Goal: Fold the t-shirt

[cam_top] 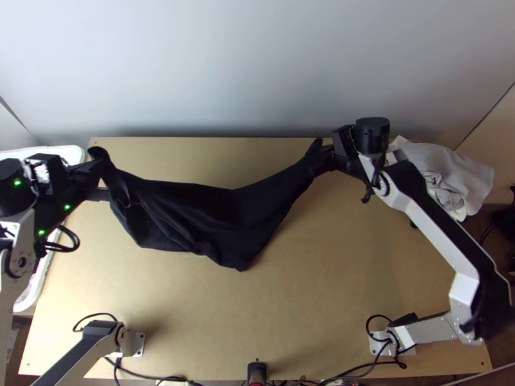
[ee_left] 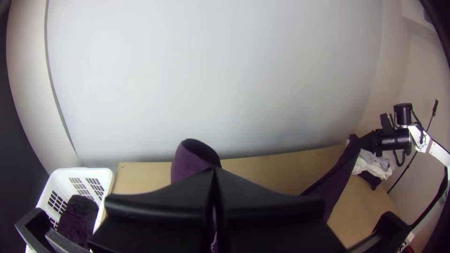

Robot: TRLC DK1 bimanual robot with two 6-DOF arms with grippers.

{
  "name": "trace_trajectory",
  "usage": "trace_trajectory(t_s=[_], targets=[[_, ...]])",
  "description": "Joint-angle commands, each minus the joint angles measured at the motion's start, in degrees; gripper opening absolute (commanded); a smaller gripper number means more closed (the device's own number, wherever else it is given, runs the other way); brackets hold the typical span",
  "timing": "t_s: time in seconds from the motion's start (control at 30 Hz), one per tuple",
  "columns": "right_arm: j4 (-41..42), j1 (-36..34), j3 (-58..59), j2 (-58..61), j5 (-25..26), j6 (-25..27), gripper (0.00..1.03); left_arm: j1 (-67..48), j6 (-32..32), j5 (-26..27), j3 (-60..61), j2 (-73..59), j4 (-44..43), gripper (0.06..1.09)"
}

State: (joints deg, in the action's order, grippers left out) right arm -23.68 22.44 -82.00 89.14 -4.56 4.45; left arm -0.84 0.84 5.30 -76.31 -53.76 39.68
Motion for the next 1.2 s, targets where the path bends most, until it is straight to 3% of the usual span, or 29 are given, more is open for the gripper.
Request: trace_trajectory(t_s=[0.0, 0.2, 0.27, 0.4, 0.43, 0.47, 0.7, 0.8, 1.17], targets=[[5.9, -0.1, 0.6, 6.3, 0.1, -2.7, 0.03, -0.3, -0.1, 0.1, 5.4, -1.1, -4.7, 0.09], [7.0, 1.8, 4.9, 7.2, 0.1, -5.1, 0.05, -0.3, 0.4, 0.1, 7.8, -1.1, -5.9, 0.09], [7.0, 2.1, 5.5, 7.2, 0.1, -5.1, 0.21, -0.2, 0.4, 0.1, 8.5, -1.0, -5.9, 0.09], [7.0, 2.5, 5.4, 7.0, 0.1, -5.5, 0.8, -0.2, 0.5, 0.1, 9.9, -0.2, -6.2, 0.09], [6.9, 2.9, 5.4, 6.5, 0.1, -5.6, 0.92, -0.2, 0.5, 0.1, 10.2, 0.0, -6.2, 0.09], [6.6, 3.5, 5.3, 5.9, 0.1, -5.7, 0.97, -0.2, 0.5, 0.1, 10.4, 0.1, -6.2, 0.09], [3.1, 10.6, 8.3, -1.6, -0.1, -2.4, 0.98, -0.3, 1.5, 0.1, 11.1, 0.7, -6.6, 0.09], [0.0, 15.5, 10.6, -3.5, -2.4, -1.6, 0.98, -0.4, 2.1, 0.1, 11.4, 0.8, -6.8, 0.09], [-1.3, 34.1, 19.8, -2.3, -3.3, -0.5, 0.98, -0.5, 2.8, 0.0, 11.6, 1.5, -6.5, 0.09]])
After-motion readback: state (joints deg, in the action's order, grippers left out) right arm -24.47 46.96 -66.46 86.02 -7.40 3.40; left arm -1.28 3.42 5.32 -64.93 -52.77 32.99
